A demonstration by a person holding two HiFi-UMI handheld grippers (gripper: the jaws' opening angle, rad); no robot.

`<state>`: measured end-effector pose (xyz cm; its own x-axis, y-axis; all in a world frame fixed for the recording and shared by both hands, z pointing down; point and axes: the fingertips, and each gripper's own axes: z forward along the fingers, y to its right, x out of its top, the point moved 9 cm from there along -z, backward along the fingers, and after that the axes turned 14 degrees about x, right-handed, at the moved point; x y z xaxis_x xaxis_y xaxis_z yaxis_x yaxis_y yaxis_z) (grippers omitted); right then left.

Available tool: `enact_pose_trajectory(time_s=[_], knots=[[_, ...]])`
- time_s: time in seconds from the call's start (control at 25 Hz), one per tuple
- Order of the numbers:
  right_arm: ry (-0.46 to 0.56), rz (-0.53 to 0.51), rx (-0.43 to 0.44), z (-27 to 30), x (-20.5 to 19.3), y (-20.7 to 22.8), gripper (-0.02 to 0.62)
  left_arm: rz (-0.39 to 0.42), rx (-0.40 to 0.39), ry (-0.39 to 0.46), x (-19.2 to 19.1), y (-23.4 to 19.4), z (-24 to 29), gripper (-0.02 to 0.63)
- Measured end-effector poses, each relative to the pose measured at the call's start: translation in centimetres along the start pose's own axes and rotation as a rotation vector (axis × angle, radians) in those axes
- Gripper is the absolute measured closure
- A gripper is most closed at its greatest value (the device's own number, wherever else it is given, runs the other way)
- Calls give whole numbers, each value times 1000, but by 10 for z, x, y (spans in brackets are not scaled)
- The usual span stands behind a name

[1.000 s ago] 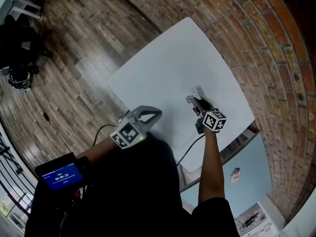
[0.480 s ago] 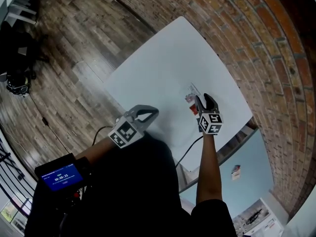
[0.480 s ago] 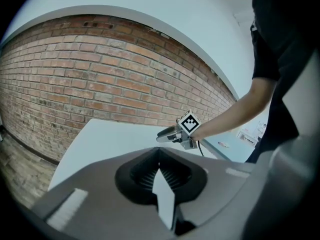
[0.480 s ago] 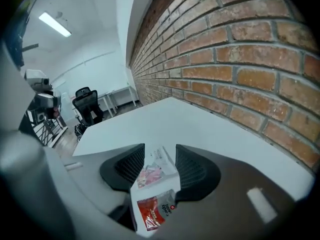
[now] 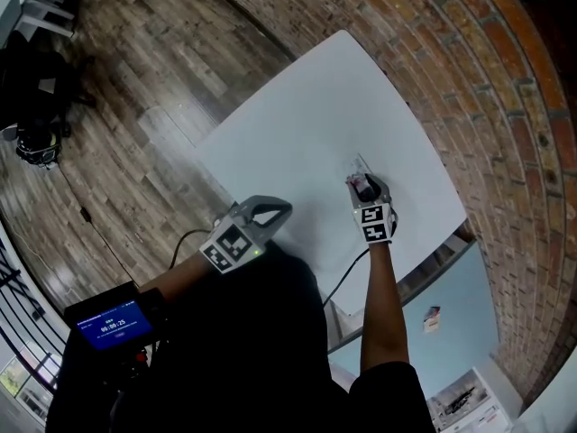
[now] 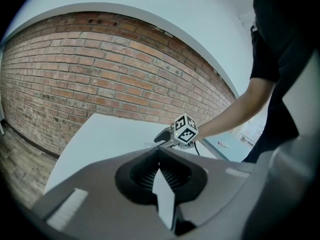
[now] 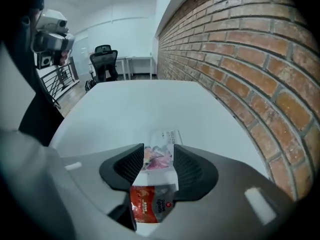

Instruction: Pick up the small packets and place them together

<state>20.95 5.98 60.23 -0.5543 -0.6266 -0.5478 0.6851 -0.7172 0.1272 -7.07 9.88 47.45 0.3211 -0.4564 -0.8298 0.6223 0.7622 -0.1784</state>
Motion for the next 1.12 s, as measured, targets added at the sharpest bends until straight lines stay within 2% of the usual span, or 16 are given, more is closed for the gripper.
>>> enact_pose_trajectory(time_s=[0.16,0.36,0.6,0.68,0.76,0.88,0.96,1.04,1.12], knots=[[-57,17,5,13,-5,1,402,-13,6,-11,-3,-3,-1,606],[-38,31,0,21,0,-4,402,-34,10,-12,-6,-6,0,606],[-40,27,-48,22,-7,-13,402,-40,9,-4,-5,-1,-5,606],[-12,10,-88,11,-1,-13,396,-39,6,2,-5,-2,-6,606],[64,14,-148,-11,12,-16,397,-35,5,14,-4,-3,-10,606],[273,116,-245,-61,27,-28,407,-8,-3,52,3,-6,-13,606],[431,190,-340,-102,36,-47,468,9,-50,113,15,-9,-11,606],[569,255,-443,-140,48,-78,592,0,-115,191,37,-14,-7,604],[669,324,-524,-172,64,-114,592,28,-144,264,67,-16,-1,606]])
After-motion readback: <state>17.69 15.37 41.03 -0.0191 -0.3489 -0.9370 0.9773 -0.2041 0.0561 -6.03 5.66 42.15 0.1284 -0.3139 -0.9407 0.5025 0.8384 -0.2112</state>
